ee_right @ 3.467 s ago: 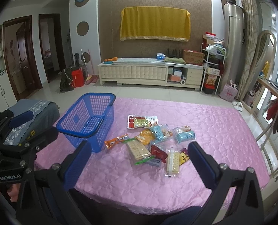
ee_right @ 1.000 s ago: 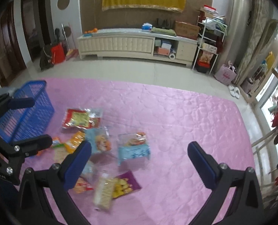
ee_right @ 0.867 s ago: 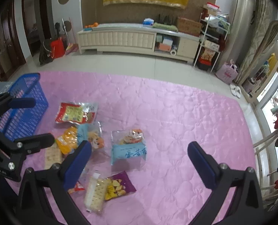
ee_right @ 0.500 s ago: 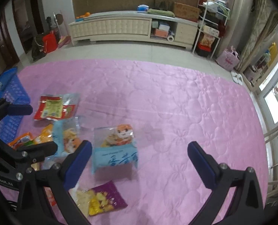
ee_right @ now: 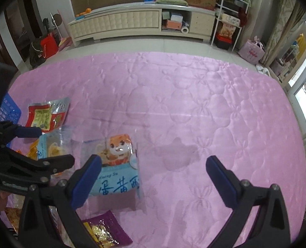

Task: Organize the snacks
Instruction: 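Lower the left tool to the blue Dan Huang Su pastry bag and close it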

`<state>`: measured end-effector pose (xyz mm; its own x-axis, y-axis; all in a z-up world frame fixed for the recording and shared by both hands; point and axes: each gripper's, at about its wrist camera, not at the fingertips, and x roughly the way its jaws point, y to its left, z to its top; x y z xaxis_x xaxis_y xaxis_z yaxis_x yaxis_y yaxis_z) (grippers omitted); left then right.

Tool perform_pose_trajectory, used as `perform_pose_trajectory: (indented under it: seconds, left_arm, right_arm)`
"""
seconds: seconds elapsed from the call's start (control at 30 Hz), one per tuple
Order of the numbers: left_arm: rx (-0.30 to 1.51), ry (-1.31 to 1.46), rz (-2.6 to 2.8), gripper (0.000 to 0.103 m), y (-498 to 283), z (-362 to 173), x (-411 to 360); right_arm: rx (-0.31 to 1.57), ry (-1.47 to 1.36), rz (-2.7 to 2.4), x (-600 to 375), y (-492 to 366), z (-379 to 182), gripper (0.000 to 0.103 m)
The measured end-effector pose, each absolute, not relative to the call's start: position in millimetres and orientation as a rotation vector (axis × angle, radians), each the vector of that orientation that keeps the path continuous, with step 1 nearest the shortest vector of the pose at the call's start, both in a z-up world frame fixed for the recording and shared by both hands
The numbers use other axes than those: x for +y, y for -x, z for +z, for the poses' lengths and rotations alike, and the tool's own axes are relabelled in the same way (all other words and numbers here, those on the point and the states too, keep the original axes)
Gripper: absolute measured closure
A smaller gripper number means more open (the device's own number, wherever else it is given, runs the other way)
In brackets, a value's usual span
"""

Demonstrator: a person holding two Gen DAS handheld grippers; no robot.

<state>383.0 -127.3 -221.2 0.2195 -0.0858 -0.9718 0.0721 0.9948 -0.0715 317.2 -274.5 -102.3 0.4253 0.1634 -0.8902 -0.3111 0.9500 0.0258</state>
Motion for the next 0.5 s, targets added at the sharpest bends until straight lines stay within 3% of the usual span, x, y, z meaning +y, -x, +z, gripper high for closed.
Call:
perform_pose_trajectory:
  seconds: [0.17,0.27,0.4,0.5]
  left_arm:
    - [1.341,-0.011,-0.159,0.033,-378.2,-214.2,-138.0]
    - [1.344,-0.046,-0.176,0.038,-371.1,-206.6,-144.2]
    - [1.315,-0.016,-0.197,0.071,-361.3,-185.9,-138.4]
    - [1.299,-0.010,-0.192,0.073,-354.1,-176.0,-128.4]
  right_arm:
    - [1.117,0.126,0.304,-274.9,-315.6,-105.4,0.001]
    - [1.126,0.106,0.313,-277.5,-313.3,-102.5,0.001]
    - [1.122,0.080,0.347,-277.8,-309.4,-94.7,0.001]
    - [1.129,0.074,0.381,-272.9,-308.4,-91.6,0.001]
